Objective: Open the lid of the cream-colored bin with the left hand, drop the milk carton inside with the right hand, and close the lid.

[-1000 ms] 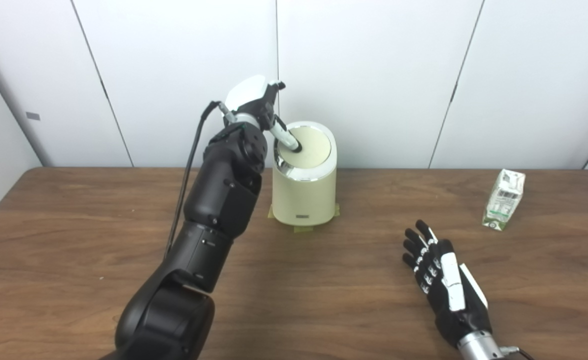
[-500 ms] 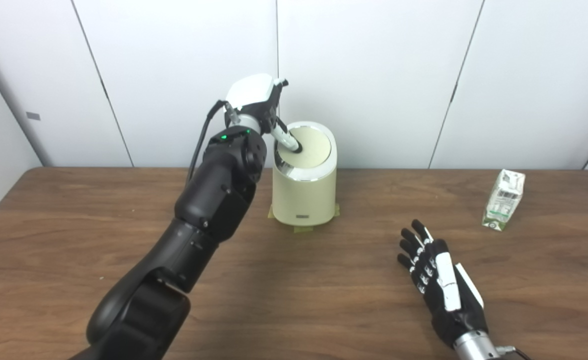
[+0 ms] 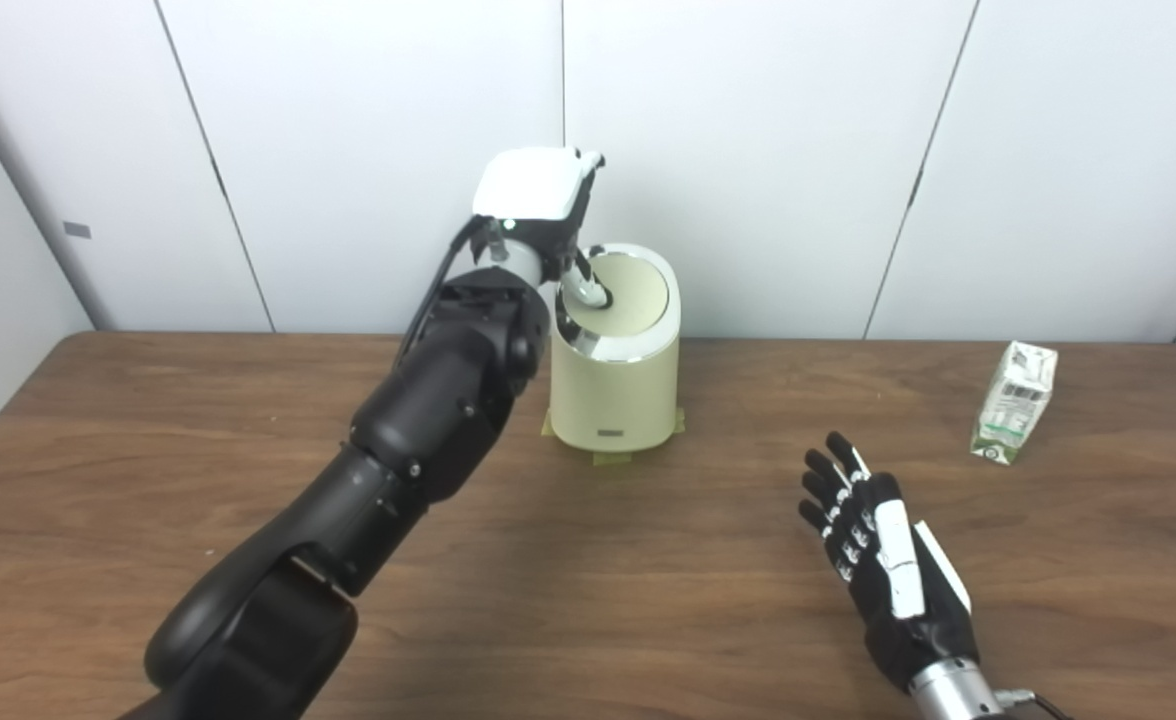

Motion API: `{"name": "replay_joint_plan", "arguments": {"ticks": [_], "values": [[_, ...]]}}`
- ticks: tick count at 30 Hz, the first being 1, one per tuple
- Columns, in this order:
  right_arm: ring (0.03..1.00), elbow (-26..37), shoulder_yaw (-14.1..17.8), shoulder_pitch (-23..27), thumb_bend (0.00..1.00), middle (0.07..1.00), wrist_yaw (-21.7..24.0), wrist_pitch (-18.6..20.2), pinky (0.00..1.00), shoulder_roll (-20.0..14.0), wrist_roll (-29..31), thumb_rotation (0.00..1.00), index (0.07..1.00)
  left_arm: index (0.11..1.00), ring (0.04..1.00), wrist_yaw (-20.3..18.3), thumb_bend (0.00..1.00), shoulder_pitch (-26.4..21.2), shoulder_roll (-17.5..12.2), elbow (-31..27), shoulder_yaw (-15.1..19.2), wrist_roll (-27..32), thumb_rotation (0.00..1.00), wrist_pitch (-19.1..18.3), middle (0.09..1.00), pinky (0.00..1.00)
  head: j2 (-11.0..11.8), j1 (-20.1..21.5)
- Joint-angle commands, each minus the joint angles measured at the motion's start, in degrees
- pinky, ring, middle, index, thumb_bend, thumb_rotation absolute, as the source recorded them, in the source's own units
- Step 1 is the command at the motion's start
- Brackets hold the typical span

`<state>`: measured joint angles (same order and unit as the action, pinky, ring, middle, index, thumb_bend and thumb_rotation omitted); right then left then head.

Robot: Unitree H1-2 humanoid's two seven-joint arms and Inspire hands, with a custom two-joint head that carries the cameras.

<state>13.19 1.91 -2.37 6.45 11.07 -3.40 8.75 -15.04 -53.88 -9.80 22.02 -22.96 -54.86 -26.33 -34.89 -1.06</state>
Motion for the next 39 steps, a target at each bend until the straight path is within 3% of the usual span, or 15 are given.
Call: {"name": "replay_joint_plan", "arguments": {"ticks": [1,2,5,7,14,18,21,24,28,29,31,33,35,39], "values": [[0.973,2.01,0.50,1.08,0.62,0.966,-0.18,-0.62,0.95,-0.25,0.90,1.00,0.995,0.943,0.969,-2.49,0.88,-2.56,0.66,-3.55,6.79,2.41,0.06,-0.58,0.967,0.96,-0.13,0.14],[0.973,2.07,0.57,1.05,0.62,0.966,-0.14,-0.55,0.94,-0.28,0.89,1.00,0.996,0.933,0.949,-3.52,0.86,-2.56,1.25,-4.54,9.31,3.03,0.08,-0.59,0.954,0.91,-0.16,0.17],[0.972,1.79,0.73,1.17,0.62,0.967,0.07,-0.73,0.94,-0.38,0.84,1.00,0.997,0.916,0.896,-7.89,0.81,-2.69,4.83,-8.82,21.09,5.14,0.14,-0.60,0.928,0.77,-0.17,0.21],[0.971,1.81,0.71,1.18,0.62,0.968,0.04,-0.62,0.94,-0.35,0.69,1.00,0.997,0.906,0.861,-10.20,0.76,-2.10,6.52,-12.81,27.53,6.71,0.16,-0.59,0.895,0.74,-0.19,0.19],[0.971,1.70,0.48,1.27,0.62,0.964,0.02,-0.62,0.94,-0.19,0.48,1.00,0.993,0.868,0.869,-13.89,0.58,2.93,9.88,-23.78,38.05,10.15,0.24,-0.59,0.873,0.83,-0.13,0.33],[0.969,1.86,0.51,1.24,0.62,0.964,-0.17,-0.41,0.94,-0.02,0.47,1.00,0.993,0.861,0.895,-13.37,0.51,8.88,11.04,-28.81,40.45,14.95,0.27,-0.58,0.887,0.87,-0.15,0.45],[0.969,2.14,0.60,1.19,0.62,0.965,-0.30,-0.15,0.94,0.11,0.61,0.99,0.991,0.848,0.836,-12.47,0.43,13.74,11.49,-31.88,41.07,19.19,0.25,-0.58,0.860,0.75,-0.26,0.67],[0.965,2.39,0.67,1.15,0.62,0.964,-0.48,-0.09,0.94,0.21,0.47,0.98,0.989,0.839,0.827,-10.97,0.38,18.78,10.79,-34.30,40.33,23.22,0.39,-0.56,0.849,0.75,-0.25,0.75],[0.970,2.13,1.17,1.18,0.63,0.973,-0.64,-1.21,0.94,0.23,0.50,0.97,0.992,0.888,0.878,-8.70,0.34,27.74,9.68,-36.59,40.15,32.65,0.75,2.51,0.896,0.84,-0.35,1.35],[0.964,1.99,1.38,1.24,0.64,0.969,-0.89,-1.49,0.94,0.17,0.21,0.92,0.982,0.896,0.893,-7.76,0.35,29.65,9.59,-36.73,40.08,34.56,0.83,3.41,0.906,0.86,-0.37,1.45],[0.957,2.15,1.90,1.44,0.67,0.966,-1.54,-1.19,0.94,-0.01,-0.50,0.86,0.971,0.902,0.902,-5.74,0.38,33.17,9.91,-37.02,40.31,38.84,0.87,4.81,0.914,0.86,-0.33,2.27],[0.951,2.47,2.49,1.77,0.66,0.962,-2.18,-0.80,0.94,-0.37,-1.05,0.74,0.964,0.905,0.896,-3.76,0.40,36.16,9.91,-36.64,40.27,42.51,0.85,7.18,0.913,0.86,-0.22,3.05],[0.949,2.56,3.31,2.12,0.61,0.963,-2.74,-0.81,0.91,-0.60,-0.71,0.55,0.968,0.914,0.893,-2.05,0.39,38.86,9.59,-35.80,39.81,45.38,0.85,9.88,0.913,0.88,-0.09,3.88],[0.946,0.46,6.41,3.01,0.68,0.967,-3.62,-2.37,0.88,-1.96,0.17,0.29,0.951,0.945,0.907,0.32,0.39,42.69,9.52,-33.52,38.51,49.75,0.83,12.66,0.927,0.91,0.10,5.86]]}}
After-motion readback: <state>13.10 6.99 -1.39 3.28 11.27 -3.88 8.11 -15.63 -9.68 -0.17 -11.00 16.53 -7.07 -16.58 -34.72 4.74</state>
